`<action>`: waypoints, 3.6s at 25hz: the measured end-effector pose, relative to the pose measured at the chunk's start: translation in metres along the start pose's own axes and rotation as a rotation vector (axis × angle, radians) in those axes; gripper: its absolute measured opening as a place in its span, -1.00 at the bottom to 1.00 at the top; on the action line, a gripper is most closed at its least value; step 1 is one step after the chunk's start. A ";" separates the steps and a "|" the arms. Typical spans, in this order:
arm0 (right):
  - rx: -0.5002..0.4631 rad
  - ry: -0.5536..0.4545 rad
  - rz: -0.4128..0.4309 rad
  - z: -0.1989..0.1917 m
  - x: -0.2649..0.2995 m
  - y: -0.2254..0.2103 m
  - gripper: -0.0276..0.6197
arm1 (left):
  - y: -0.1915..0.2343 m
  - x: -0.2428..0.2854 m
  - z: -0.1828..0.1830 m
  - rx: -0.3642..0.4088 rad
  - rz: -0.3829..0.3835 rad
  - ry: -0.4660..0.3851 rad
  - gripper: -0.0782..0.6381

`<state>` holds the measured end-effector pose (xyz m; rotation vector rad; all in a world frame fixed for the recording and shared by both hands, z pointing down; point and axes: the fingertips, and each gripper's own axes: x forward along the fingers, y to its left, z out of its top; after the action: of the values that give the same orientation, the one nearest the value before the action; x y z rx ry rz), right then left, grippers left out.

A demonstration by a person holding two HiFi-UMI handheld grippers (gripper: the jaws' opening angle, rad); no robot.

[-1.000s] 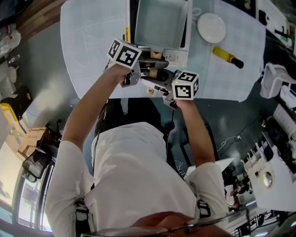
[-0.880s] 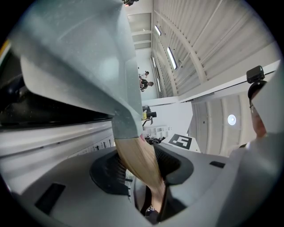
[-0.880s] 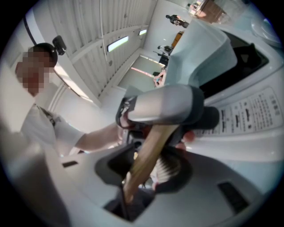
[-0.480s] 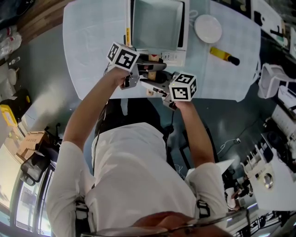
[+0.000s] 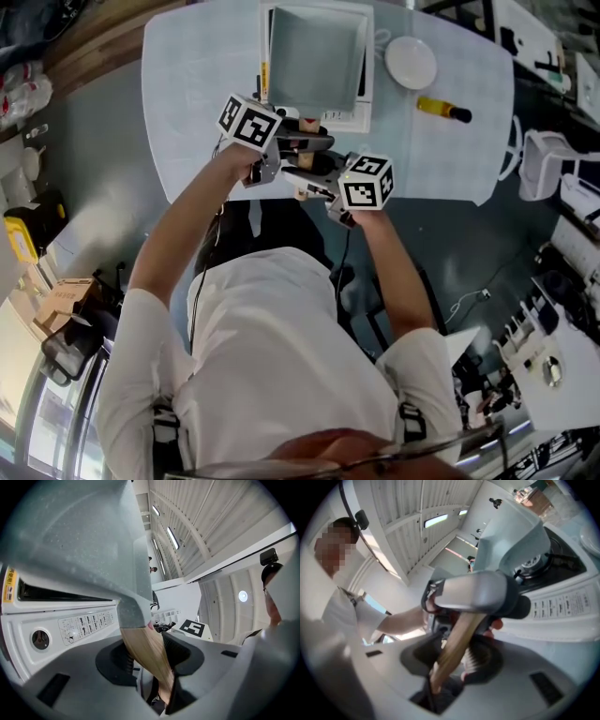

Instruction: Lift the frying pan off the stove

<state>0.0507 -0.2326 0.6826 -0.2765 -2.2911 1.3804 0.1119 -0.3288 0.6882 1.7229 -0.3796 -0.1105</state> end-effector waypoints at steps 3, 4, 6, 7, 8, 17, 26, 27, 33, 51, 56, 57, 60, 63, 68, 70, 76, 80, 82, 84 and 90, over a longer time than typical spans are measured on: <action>-0.008 -0.003 -0.008 0.001 0.000 0.002 -0.44 | -0.004 0.000 0.000 0.010 0.001 0.008 -0.26; -0.009 -0.006 -0.010 0.002 0.000 0.003 -0.44 | -0.005 0.000 0.000 0.014 0.001 0.012 -0.26; -0.010 -0.011 -0.015 0.002 -0.001 0.005 -0.44 | -0.008 0.001 0.000 0.026 -0.002 0.022 -0.26; -0.012 -0.013 -0.018 0.002 -0.001 0.006 -0.44 | -0.009 0.001 0.000 0.032 -0.003 0.028 -0.26; -0.014 -0.015 -0.021 0.002 -0.002 0.006 -0.44 | -0.010 0.001 -0.001 0.037 -0.003 0.034 -0.26; -0.031 -0.046 -0.051 -0.013 0.013 0.040 -0.44 | -0.035 -0.018 -0.030 0.072 -0.010 0.073 -0.25; -0.039 -0.082 -0.076 -0.037 0.047 0.081 -0.43 | -0.057 -0.053 -0.073 0.095 -0.014 0.112 -0.25; -0.041 -0.085 -0.078 -0.039 0.050 0.086 -0.43 | -0.060 -0.056 -0.077 0.099 -0.015 0.115 -0.25; -0.047 -0.115 -0.095 -0.053 0.067 0.116 -0.43 | -0.081 -0.077 -0.104 0.118 -0.034 0.130 -0.25; -0.058 -0.195 -0.121 -0.079 0.082 0.175 -0.42 | -0.127 -0.099 -0.154 0.160 -0.046 0.205 -0.24; -0.069 -0.198 -0.122 -0.078 0.078 0.183 -0.41 | -0.136 -0.097 -0.154 0.176 -0.038 0.208 -0.24; -0.073 -0.197 -0.121 -0.078 0.076 0.185 -0.41 | -0.138 -0.096 -0.155 0.178 -0.036 0.210 -0.24; -0.084 -0.196 -0.114 -0.081 0.066 0.190 -0.41 | -0.146 -0.089 -0.157 0.188 -0.032 0.207 -0.24; -0.093 -0.191 -0.104 -0.084 0.058 0.195 -0.41 | -0.153 -0.082 -0.159 0.195 -0.029 0.193 -0.24; -0.100 -0.167 -0.093 -0.074 0.068 0.201 -0.41 | -0.157 -0.097 -0.150 0.196 -0.032 0.164 -0.24; -0.104 -0.157 -0.085 -0.083 0.056 0.207 -0.41 | -0.165 -0.086 -0.157 0.197 -0.033 0.149 -0.23; -0.119 -0.149 -0.064 -0.116 0.013 0.230 -0.41 | -0.193 -0.048 -0.184 0.189 -0.037 0.114 -0.23; -0.130 -0.146 -0.056 -0.121 0.012 0.239 -0.41 | -0.201 -0.050 -0.191 0.194 -0.029 0.107 -0.23; -0.138 -0.141 -0.054 -0.127 0.012 0.242 -0.41 | -0.202 -0.049 -0.197 0.200 -0.022 0.106 -0.23; -0.140 -0.138 -0.051 -0.132 0.012 0.243 -0.41 | -0.202 -0.049 -0.201 0.201 -0.018 0.105 -0.23; -0.135 -0.131 -0.035 -0.133 0.011 0.249 -0.40 | -0.205 -0.051 -0.202 0.179 -0.018 0.088 -0.23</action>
<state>0.0893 -0.0048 0.5207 -0.1920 -2.4894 1.2631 0.1605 -0.0941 0.5204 1.9015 -0.3165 -0.0141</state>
